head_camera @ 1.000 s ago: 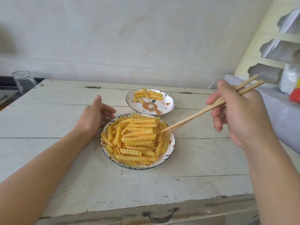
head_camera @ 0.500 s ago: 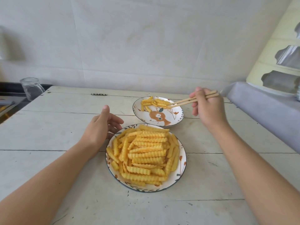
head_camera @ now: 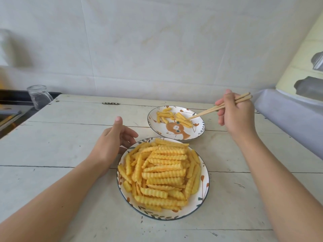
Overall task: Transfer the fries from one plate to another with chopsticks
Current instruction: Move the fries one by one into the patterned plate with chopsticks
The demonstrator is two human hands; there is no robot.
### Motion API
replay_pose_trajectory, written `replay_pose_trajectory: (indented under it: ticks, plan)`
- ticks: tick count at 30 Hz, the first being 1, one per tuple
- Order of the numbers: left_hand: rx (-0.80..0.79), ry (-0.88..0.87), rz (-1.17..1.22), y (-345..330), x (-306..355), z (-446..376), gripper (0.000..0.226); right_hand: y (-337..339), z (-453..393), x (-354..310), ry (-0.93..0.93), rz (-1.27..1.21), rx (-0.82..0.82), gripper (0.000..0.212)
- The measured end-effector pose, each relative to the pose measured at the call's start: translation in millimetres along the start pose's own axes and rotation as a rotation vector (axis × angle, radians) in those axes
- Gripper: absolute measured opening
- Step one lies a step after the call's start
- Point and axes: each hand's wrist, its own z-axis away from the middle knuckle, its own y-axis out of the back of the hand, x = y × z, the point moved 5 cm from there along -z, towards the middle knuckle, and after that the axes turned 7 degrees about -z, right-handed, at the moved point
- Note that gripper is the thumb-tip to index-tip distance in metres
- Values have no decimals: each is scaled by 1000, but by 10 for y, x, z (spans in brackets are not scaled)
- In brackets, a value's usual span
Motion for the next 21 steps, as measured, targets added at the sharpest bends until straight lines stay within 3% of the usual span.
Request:
replay_pose_trajectory:
  ticks: [3, 9, 21]
  plan:
    - [2, 1, 1, 1, -3, -3, 77, 79, 80, -35, 20, -84, 2, 44]
    - [0, 16, 26, -5, -4, 5, 77, 57, 155, 45, 43, -23, -102, 45]
    - [-11, 24, 23, -11, 3, 18, 77, 127, 147, 52, 74, 14, -72, 42]
